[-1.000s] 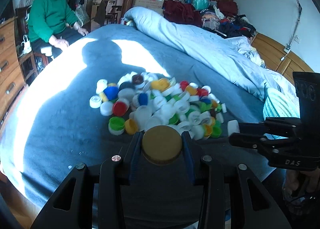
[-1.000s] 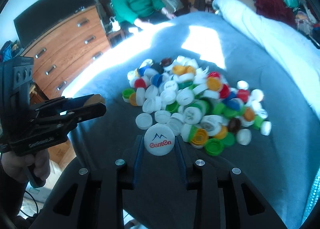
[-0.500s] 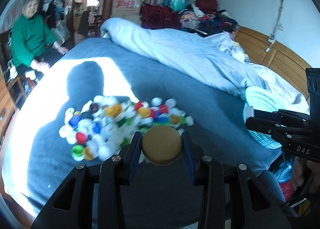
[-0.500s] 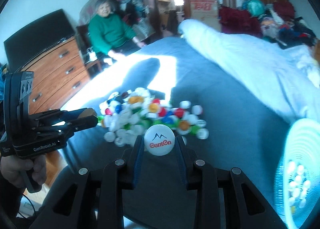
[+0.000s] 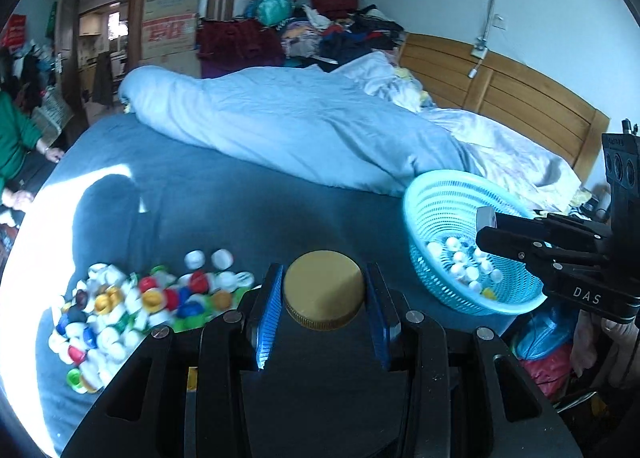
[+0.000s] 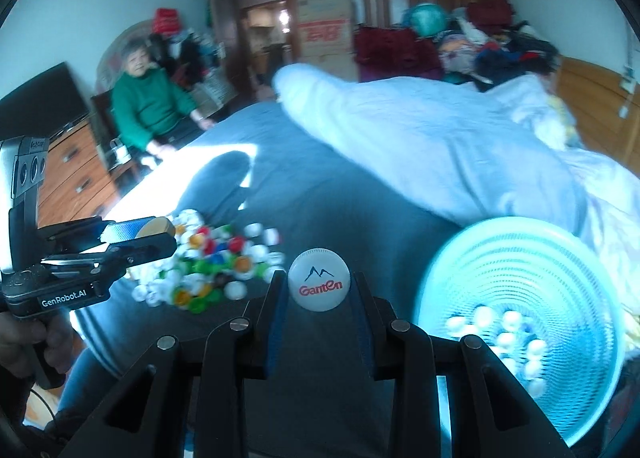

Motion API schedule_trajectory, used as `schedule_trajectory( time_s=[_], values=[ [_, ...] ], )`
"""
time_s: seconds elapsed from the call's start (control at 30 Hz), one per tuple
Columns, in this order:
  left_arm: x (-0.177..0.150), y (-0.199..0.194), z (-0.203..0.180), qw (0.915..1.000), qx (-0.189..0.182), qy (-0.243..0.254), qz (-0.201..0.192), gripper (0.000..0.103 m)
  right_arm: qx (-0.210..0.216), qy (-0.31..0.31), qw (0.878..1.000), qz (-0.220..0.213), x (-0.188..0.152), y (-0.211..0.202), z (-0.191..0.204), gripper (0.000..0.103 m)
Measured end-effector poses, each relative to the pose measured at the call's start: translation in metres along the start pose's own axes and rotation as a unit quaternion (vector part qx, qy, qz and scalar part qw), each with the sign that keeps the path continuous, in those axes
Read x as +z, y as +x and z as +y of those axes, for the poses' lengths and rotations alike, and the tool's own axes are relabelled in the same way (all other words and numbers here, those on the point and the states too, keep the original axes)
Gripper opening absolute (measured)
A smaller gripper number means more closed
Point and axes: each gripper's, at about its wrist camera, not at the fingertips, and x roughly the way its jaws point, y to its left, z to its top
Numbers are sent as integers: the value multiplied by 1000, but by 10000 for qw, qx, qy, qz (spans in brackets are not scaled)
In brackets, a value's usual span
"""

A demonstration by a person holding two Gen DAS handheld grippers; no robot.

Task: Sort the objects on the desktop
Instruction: 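Carry both held caps over the blue basket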

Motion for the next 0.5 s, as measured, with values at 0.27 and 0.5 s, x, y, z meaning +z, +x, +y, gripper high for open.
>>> schedule_trajectory(
  time_s=[0.27,0.5],
  values=[
    [32,36,-72,9979,-422,480,96,34,-505,354,9980,-98,-9,-32,-70,34],
    [55,64,-132,9932,-777,840,221,34,-815,686,9943,-84,-20,-49,-123,34]
  ],
)
